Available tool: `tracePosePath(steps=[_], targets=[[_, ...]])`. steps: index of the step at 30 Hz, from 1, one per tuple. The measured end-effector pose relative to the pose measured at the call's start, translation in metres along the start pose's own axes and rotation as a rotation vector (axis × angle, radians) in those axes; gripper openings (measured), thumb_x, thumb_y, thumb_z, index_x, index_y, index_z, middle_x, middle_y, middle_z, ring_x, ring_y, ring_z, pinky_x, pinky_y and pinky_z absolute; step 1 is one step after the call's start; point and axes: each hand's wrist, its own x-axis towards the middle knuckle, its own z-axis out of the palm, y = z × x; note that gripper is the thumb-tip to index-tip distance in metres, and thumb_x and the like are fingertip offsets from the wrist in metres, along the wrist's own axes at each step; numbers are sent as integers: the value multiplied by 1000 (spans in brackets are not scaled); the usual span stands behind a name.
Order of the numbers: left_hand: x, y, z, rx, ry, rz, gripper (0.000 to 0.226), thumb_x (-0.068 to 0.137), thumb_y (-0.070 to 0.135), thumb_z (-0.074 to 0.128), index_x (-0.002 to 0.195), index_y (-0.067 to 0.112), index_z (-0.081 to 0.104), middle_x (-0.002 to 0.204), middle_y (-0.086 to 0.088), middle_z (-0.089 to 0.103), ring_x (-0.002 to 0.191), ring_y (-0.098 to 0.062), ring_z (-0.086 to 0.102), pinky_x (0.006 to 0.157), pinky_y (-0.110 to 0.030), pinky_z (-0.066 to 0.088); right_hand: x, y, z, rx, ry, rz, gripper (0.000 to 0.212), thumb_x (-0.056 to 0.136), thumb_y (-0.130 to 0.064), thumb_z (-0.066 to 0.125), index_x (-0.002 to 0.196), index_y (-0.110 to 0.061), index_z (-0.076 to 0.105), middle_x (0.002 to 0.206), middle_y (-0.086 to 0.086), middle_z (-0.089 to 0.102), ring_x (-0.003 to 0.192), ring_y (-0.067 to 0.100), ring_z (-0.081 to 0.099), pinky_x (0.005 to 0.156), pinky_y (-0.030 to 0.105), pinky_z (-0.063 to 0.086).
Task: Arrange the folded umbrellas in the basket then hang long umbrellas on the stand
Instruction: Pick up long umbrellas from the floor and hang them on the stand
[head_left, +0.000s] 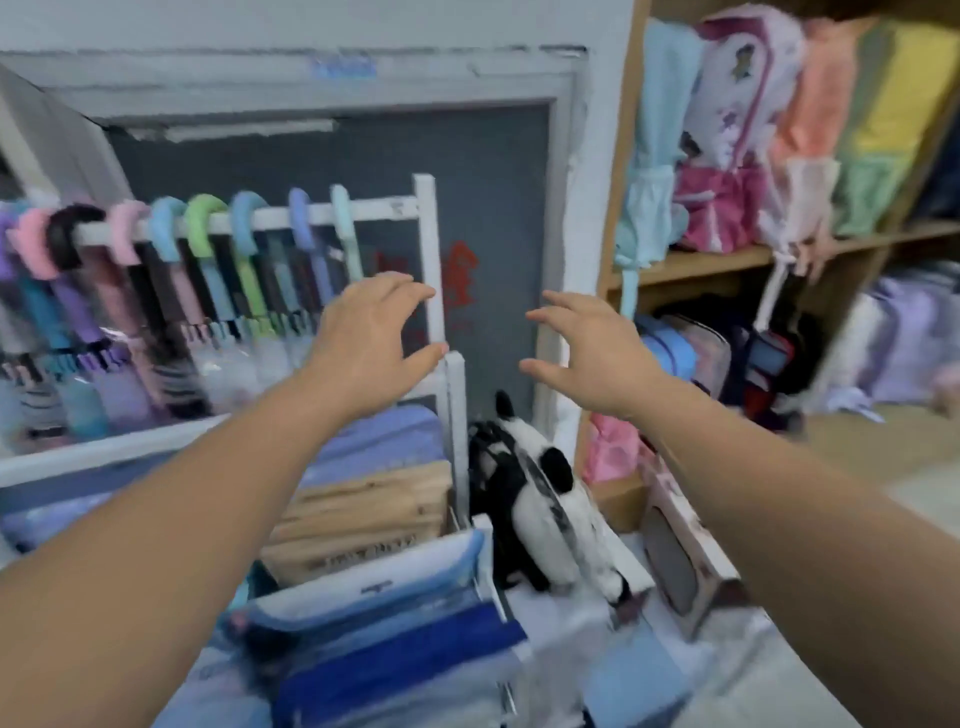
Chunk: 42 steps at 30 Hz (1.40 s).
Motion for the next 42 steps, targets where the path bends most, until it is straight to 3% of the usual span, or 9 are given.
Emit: tracePosePath(steps=[4,11,16,21,27,42], targets=[[-22,64,42,-90,-144,102,72,78,68,47,132,21,59,140,-9,54,129,-34,49,108,-50,40,-96,40,-11,-104,-108,174,64,85,-56,66,142,-29,52,158,2,39,145,27,33,111,52,36],[-61,223,115,-147,-367,282,71,75,69,48,131,26,59,136,-2,56,126,-30,50,106,-45,41,-264,130,-26,-165,-282,492,62,87,-58,62,142,-35,49,157,-3,36,139,29,38,108,46,34],[-87,345,182,-167,-493,332,60,85,57,63,136,26,55,142,-2,51,131,-29,45,109,-40,37,-377,224,-28,-169,-453,628,66,88,-62,59,147,-39,41,162,-3,28,145,26,29,114,47,29],[-112,454,257,-184,-680,307,63,88,56,62,141,23,50,143,-3,50,130,-29,45,105,-38,40,-469,321,-22,-109,-622,708,69,88,-63,57,149,-39,38,163,-3,25,146,28,28,115,49,29],[-126,525,348,-199,-856,206,64,90,55,60,145,25,45,148,-1,45,134,-27,41,108,-40,39,-514,414,8,-93,-754,721,70,88,-62,57,150,-38,38,163,-1,26,147,28,27,115,48,28],[-99,595,556,-210,-1108,55,64,90,57,58,144,26,45,148,1,47,134,-25,42,108,-38,40,-526,606,131,-85,-904,695,65,91,-61,53,149,-37,38,160,-1,30,145,26,30,114,48,29]])
